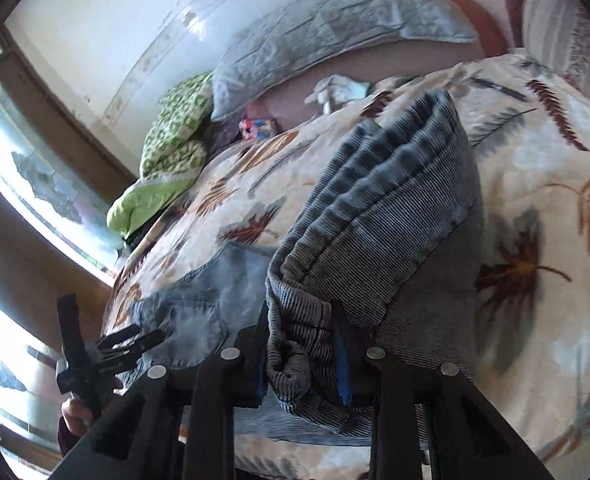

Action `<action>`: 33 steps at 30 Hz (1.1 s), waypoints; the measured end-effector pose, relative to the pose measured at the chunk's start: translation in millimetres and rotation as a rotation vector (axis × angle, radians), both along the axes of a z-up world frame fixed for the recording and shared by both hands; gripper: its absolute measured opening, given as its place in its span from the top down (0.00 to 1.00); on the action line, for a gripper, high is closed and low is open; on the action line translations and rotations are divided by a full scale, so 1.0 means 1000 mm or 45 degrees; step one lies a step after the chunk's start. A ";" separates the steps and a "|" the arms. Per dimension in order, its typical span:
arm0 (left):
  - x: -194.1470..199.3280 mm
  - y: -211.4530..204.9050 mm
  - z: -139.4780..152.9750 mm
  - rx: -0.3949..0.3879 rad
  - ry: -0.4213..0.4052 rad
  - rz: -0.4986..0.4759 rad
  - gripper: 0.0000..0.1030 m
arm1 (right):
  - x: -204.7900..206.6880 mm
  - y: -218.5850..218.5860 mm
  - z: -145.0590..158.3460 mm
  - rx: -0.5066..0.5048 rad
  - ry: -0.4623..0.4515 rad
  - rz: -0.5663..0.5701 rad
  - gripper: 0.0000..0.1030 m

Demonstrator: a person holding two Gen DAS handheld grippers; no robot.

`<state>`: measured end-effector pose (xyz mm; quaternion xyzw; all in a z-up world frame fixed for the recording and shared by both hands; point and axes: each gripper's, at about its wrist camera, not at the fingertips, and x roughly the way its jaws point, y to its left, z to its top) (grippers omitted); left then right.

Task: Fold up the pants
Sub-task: 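Fold the held leg over onto the back pocket and open the right gripper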

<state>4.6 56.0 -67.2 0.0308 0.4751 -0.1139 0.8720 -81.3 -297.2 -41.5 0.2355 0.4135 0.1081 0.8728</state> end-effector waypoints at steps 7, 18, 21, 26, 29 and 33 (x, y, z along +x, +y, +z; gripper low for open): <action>0.003 0.008 0.002 -0.011 0.001 0.034 0.00 | 0.012 0.092 -0.049 0.034 0.165 0.289 0.69; -0.003 -0.015 0.001 -0.002 -0.032 -0.062 0.00 | -0.001 0.084 -0.037 0.028 0.087 0.459 0.34; -0.010 -0.036 0.001 0.023 -0.068 -0.132 0.00 | 0.007 0.045 -0.021 0.085 0.010 0.292 0.34; -0.024 -0.078 -0.008 0.089 -0.091 -0.272 0.00 | 0.044 0.011 -0.021 -0.072 0.035 0.046 0.41; -0.034 -0.099 -0.013 0.139 -0.124 -0.353 0.00 | 0.067 0.005 -0.039 -0.100 0.116 0.012 0.49; -0.037 -0.118 -0.033 0.306 -0.105 -0.417 0.00 | 0.085 -0.006 -0.079 -0.089 0.268 0.010 0.51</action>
